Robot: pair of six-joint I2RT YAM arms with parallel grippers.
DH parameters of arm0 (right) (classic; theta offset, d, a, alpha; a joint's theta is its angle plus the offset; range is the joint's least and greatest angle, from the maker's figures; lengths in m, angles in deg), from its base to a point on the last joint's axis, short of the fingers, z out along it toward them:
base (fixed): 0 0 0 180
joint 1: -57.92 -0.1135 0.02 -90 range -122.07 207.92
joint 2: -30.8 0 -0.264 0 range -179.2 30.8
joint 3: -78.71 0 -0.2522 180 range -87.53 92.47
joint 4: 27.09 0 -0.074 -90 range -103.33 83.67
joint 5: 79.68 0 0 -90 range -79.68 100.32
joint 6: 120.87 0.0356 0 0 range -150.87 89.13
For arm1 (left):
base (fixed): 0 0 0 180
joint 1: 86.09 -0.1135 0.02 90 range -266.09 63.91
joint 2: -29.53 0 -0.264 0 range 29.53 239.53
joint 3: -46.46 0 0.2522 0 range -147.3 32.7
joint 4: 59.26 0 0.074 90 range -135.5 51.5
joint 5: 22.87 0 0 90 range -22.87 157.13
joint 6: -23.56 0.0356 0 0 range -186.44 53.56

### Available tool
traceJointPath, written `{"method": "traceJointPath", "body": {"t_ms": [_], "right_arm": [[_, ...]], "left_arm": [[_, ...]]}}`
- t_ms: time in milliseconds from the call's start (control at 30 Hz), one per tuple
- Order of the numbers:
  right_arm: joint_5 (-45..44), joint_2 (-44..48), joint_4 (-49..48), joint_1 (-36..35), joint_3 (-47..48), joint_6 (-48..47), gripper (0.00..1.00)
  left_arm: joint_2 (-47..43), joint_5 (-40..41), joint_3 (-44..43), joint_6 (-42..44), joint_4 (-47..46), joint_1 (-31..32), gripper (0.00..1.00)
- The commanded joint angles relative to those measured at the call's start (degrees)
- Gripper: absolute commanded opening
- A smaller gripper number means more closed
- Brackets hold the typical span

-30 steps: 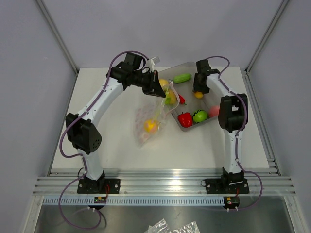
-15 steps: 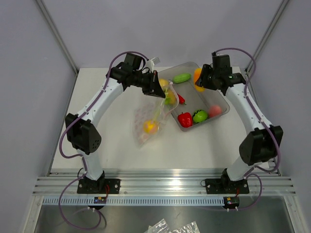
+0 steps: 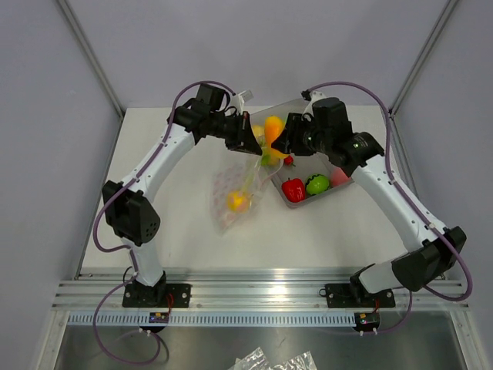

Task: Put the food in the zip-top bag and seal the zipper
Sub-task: Place the fake fruit in the zipper food storage bag.

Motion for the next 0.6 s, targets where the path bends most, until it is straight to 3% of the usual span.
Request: {"method": "traceJointPath", "body": {"t_ms": [0, 200, 367, 500, 567], "right_arm": [[3.0, -1.6, -1.6, -1.4, -3.0, 3.0, 0.28], [4.1, -3.4, -2.2, -3.0, -5.9, 4.0, 0.29], [4.7, -6.2, 1.8, -4.0, -2.9, 1.7, 0.38], [3.8, -6.4, 3.4, -4.2, -1.3, 1.1, 0.77], [2.0, -6.0, 4.1, -4.2, -0.7, 0.7, 0.82]], "left_arm": [[-4.1, -0.4, 0.2, -0.2, -2.8, -0.4, 0.0], [-4.3, -0.6, 0.1, -0.3, -2.9, -0.5, 0.0], [-4.1, -1.1, -0.6, -0.7, -3.0, -0.5, 0.0], [-4.3, -1.2, -0.7, -0.6, -2.9, -0.5, 0.0], [-4.3, -1.0, -0.6, -0.6, -2.7, -0.5, 0.0]]}}
